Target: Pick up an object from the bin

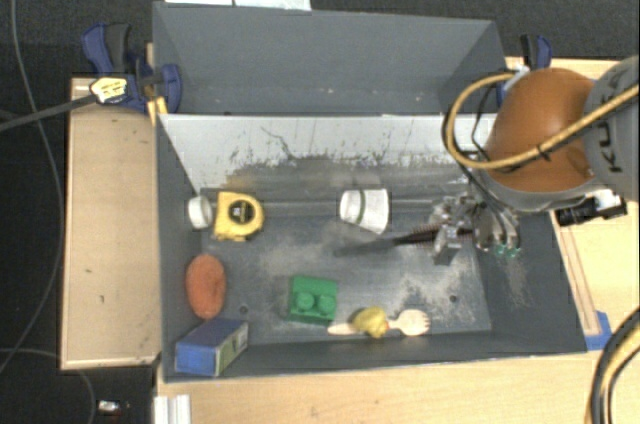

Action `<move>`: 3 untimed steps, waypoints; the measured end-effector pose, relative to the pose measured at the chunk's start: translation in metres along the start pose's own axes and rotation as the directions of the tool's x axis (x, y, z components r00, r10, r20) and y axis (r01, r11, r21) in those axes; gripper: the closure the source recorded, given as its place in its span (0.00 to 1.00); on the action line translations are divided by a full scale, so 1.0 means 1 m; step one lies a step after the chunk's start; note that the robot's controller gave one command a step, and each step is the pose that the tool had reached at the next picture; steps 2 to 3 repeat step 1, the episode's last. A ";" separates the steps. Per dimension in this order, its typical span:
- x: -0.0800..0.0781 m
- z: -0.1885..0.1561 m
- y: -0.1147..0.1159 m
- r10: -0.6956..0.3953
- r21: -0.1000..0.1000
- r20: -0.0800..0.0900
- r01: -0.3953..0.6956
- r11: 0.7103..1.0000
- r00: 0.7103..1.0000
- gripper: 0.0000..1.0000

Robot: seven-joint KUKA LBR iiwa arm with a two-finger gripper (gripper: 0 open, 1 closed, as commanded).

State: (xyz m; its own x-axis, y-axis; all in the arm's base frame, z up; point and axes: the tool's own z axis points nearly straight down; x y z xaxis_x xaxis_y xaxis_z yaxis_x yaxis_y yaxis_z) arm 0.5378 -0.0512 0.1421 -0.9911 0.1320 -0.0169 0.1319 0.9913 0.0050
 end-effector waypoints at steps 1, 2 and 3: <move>0.000 -0.068 0.012 0.005 -0.001 -0.008 -0.005 1.000 1.000 1.00; 0.000 -0.068 0.012 0.005 -0.001 -0.008 -0.005 1.000 1.000 1.00; 0.000 -0.068 0.012 0.005 -0.001 -0.008 -0.005 1.000 1.000 1.00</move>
Offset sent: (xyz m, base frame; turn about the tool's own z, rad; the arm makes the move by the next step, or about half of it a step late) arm 0.0033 0.0056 0.2315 0.0399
